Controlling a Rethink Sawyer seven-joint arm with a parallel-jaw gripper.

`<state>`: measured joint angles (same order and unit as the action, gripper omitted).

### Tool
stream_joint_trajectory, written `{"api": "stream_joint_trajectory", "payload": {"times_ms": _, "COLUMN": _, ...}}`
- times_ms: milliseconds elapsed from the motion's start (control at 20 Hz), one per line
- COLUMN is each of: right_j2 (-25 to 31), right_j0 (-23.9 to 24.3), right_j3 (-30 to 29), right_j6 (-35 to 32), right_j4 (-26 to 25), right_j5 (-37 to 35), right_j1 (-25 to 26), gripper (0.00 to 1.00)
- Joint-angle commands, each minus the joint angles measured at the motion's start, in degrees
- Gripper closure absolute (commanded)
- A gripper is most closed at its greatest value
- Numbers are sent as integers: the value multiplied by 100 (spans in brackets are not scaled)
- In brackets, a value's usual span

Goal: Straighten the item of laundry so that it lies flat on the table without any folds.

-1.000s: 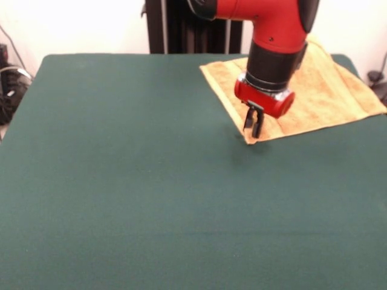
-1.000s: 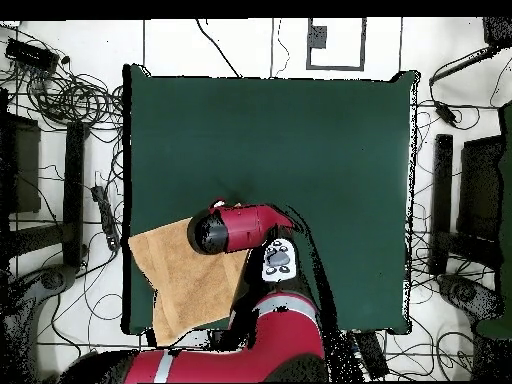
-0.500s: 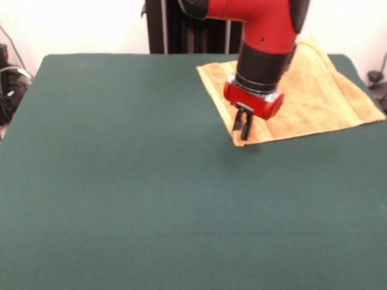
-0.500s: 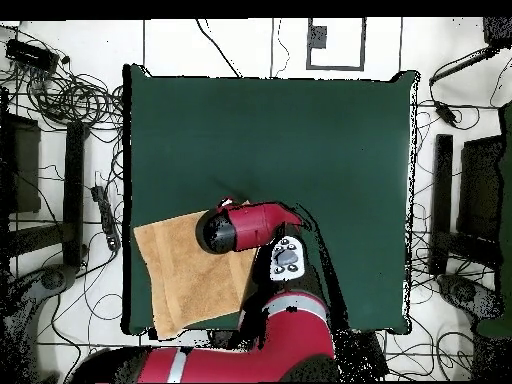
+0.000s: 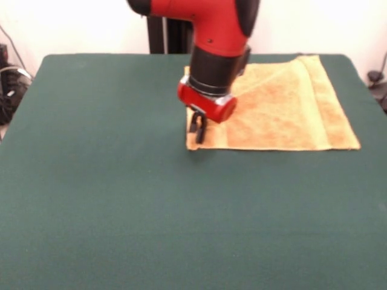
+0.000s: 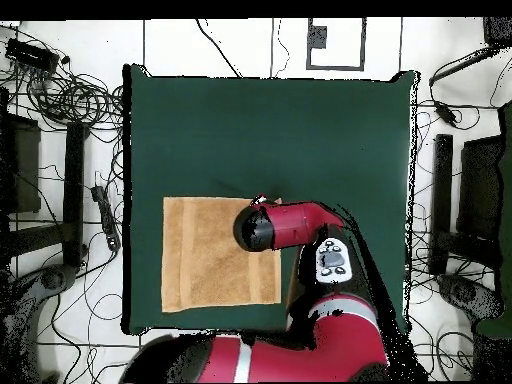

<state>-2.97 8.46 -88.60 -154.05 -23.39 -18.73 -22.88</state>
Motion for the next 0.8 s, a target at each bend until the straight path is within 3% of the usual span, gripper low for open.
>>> {"api": "stream_joint_trajectory", "payload": {"times_ms": 50, "right_j2": 130, "right_j0": 256, "right_j3": 356, "right_j6": 670, "right_j4": -614, "right_j5": 249, "right_j1": 325, "gripper": 100}}
{"api": "stream_joint_trajectory", "payload": {"times_ms": 650, "right_j2": 214, "right_j0": 290, "right_j3": 598, "right_j6": 502, "right_j4": -1050, "right_j5": 449, "right_j1": 485, "gripper": 100}}
{"api": "stream_joint_trajectory", "payload": {"times_ms": 700, "right_j2": 407, "right_j0": 426, "right_j3": 460, "right_j6": 566, "right_j4": -1046, "right_j5": 360, "right_j1": 458, "gripper": 0}}
{"api": "stream_joint_trajectory", "payload": {"times_ms": 800, "right_j2": 370, "right_j0": 406, "right_j3": 549, "right_j6": 275, "right_j4": -1016, "right_j5": 816, "right_j1": 502, "gripper": 0}}
